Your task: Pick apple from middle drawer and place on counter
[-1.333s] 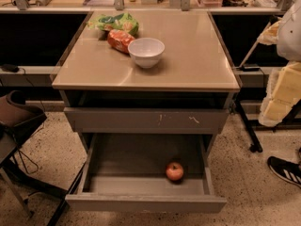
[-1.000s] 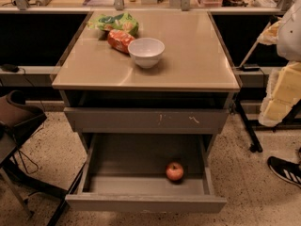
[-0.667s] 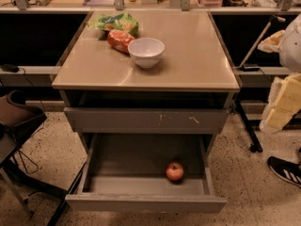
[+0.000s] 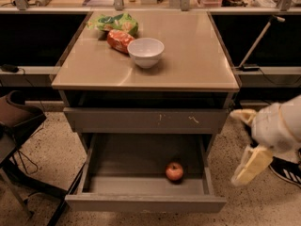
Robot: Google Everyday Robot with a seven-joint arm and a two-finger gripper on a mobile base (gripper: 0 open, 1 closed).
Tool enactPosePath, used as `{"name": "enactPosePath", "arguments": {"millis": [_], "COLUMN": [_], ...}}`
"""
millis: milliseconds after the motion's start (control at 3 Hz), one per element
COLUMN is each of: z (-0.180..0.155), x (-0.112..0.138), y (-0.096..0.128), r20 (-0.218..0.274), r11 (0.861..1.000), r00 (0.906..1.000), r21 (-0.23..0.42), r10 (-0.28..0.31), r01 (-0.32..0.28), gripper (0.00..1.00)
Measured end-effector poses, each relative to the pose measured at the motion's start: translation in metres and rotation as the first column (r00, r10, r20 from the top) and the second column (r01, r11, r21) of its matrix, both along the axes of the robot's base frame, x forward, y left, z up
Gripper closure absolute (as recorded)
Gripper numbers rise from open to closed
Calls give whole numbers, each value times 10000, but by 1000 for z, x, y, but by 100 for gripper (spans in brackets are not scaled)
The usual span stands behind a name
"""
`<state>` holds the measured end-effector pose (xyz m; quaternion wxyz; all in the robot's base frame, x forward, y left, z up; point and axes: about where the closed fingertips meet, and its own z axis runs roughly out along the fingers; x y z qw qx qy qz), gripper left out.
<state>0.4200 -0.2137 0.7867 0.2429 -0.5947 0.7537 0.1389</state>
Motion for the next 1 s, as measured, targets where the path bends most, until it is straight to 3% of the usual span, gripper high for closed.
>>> {"name": "enactPosePath", "arguments": {"millis": [333, 667, 1000], "z": [-105, -196, -252], "x": [-24, -34, -1], "y": [13, 23, 30], "r20": [-785, -1551, -1468], "r11": [9827, 9479, 9131], "r00": [9951, 9762, 9521], "r21": [1705, 2571, 2763], "r10": [-598, -1518, -2682], "r01": [725, 1883, 2998], "gripper": [0, 0, 0]}}
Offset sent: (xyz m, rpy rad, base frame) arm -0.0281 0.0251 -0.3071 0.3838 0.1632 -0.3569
